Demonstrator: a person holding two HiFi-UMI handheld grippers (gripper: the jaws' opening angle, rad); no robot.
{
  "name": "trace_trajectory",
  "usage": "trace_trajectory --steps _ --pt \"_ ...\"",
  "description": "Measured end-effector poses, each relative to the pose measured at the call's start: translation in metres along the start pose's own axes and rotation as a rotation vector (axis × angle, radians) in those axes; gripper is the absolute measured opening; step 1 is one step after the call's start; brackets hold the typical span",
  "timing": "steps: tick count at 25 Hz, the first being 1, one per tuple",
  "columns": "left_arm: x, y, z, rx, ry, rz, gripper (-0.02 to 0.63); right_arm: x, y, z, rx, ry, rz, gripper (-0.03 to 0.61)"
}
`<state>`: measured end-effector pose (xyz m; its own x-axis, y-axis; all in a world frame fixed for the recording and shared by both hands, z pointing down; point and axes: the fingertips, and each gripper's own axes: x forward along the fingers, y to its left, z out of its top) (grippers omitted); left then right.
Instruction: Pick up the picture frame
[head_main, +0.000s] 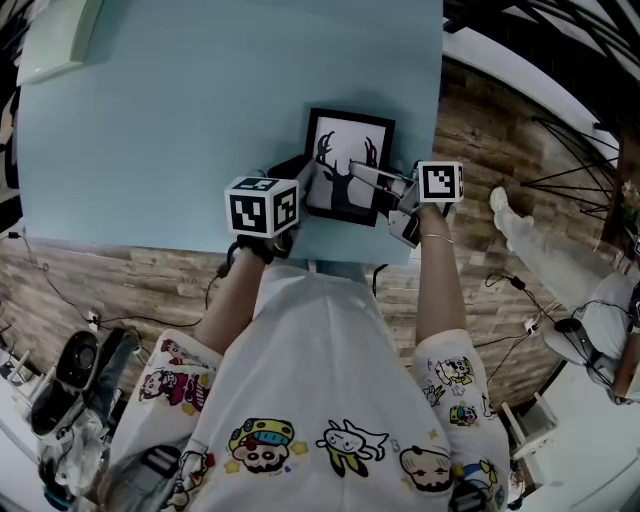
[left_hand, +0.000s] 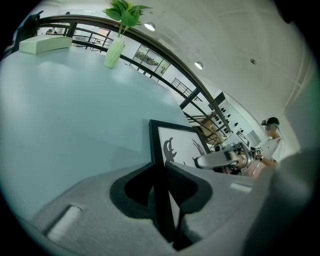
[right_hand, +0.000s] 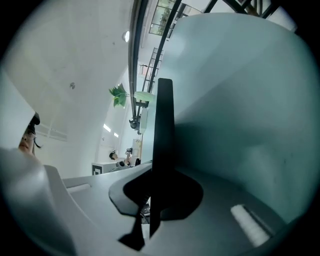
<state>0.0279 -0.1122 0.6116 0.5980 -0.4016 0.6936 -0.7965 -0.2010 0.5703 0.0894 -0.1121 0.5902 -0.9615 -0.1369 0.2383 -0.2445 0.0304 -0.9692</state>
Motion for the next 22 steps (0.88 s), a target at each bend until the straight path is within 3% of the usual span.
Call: trace_trajectory --steps 15,22 --pt "-0.004 -0.001 -0.001 0.040 -0.015 -0.006 0.075 0.002 0.010 -0.001 -0.012 -0.034 0.069 0.023" --pt "-0.018 -0.019 0.018 0.069 -0.071 -0.032 0.075 -0.008 0.023 0.002 -0.057 -0.065 0.039 0.021"
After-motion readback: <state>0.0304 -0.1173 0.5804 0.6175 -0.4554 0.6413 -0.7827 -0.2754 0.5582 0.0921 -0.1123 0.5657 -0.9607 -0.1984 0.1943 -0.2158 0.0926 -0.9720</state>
